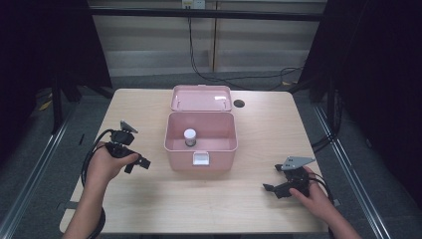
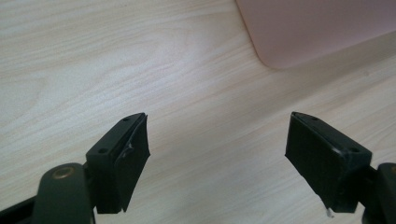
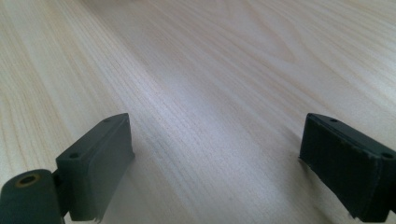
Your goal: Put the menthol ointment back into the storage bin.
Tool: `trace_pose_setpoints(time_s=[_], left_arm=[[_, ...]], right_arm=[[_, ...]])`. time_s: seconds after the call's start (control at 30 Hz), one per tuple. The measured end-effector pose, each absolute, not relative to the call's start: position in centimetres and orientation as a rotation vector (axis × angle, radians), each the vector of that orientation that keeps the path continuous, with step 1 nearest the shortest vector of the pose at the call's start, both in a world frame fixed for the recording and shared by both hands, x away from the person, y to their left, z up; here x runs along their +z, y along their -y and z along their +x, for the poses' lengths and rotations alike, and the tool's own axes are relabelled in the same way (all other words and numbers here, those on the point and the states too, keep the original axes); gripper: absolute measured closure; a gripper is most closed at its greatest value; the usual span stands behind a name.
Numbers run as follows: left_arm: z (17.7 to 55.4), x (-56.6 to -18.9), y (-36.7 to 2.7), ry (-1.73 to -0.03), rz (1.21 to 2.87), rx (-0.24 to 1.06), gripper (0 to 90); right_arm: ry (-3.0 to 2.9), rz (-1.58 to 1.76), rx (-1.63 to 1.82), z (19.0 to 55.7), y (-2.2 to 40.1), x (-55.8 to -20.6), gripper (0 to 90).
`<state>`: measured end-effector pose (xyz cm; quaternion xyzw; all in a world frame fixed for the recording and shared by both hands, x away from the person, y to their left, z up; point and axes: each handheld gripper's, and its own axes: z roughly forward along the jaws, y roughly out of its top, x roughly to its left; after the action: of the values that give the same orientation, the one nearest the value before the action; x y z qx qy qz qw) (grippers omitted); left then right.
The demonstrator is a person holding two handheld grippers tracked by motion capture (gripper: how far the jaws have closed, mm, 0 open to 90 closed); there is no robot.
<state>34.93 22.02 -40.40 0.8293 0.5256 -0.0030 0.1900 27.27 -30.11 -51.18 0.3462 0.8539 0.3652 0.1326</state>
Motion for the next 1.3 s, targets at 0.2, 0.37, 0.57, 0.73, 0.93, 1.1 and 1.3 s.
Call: trace_pose_setpoints(time_s=[0.2, 0.37, 0.57, 0.73, 0.93, 1.1, 1.3], left_arm=[[34.2, -41.5, -22.3, -1.454, 2.337, 0.007, 20.9], [33.6, -42.6, -22.2, -1.437, 2.328, -0.007, 20.8], [33.0, -44.1, -22.1, -1.43, 2.331, -0.004, 20.8], [32.6, -45.6, -22.2, -1.452, 2.325, -0.014, 20.9], [32.1, -46.4, -22.1, -1.46, 2.33, -0.004, 20.8], [31.7, -46.7, -21.9, -1.448, 2.342, 0.012, 20.8], [31.3, -46.8, -21.8, -1.385, 2.366, 0.075, 20.8]], right_arm=[[-2.476, 1.01, 1.055, 27.2, 30.1, -51.2, 8.9], [-2.476, 1.012, 1.054, 27.2, 30.1, -51.2, 8.9], [-2.476, 1.013, 1.054, 27.2, 30.1, -51.2, 8.9], [-2.475, 1.014, 1.054, 27.2, 30.1, -51.2, 8.9], [-2.475, 1.015, 1.054, 27.2, 30.1, -51.2, 8.9], [-2.475, 1.014, 1.059, 27.2, 30.1, -51.2, 8.9], [-2.475, 1.014, 1.058, 27.2, 30.1, -51.2, 8.9]])
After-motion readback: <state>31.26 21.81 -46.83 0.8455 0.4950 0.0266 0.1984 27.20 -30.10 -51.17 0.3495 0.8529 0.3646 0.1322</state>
